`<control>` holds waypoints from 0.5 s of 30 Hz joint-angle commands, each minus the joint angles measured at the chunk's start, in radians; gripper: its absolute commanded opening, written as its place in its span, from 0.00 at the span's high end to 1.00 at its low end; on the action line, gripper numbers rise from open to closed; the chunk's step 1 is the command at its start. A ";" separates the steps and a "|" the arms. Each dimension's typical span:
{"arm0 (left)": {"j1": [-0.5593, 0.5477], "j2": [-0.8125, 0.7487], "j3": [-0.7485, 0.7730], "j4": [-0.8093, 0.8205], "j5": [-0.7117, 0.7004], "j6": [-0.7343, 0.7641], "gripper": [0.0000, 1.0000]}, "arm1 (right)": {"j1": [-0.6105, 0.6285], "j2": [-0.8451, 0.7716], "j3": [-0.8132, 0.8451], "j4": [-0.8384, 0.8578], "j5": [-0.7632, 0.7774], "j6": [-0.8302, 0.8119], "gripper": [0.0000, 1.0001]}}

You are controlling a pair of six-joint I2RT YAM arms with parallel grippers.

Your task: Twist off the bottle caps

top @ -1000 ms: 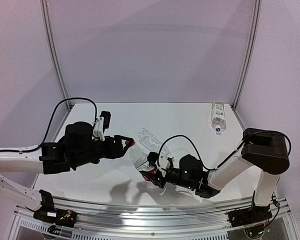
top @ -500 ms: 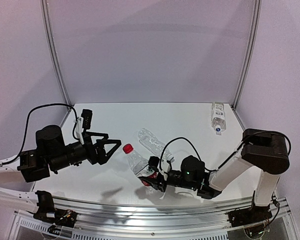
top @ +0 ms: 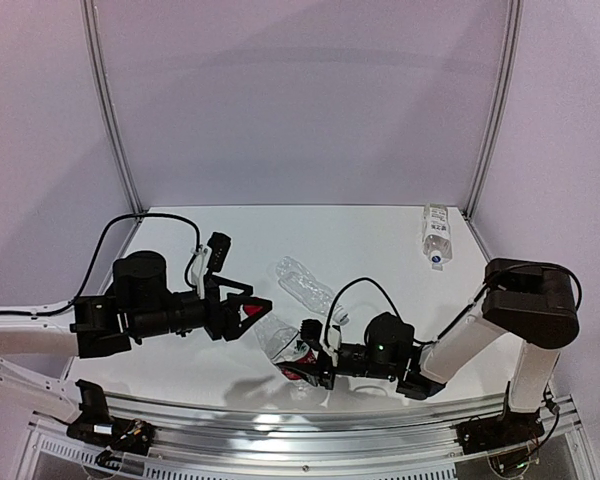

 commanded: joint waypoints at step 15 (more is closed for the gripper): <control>0.035 0.032 0.014 0.074 0.069 -0.086 0.70 | -0.002 -0.031 -0.035 0.055 -0.005 0.003 0.50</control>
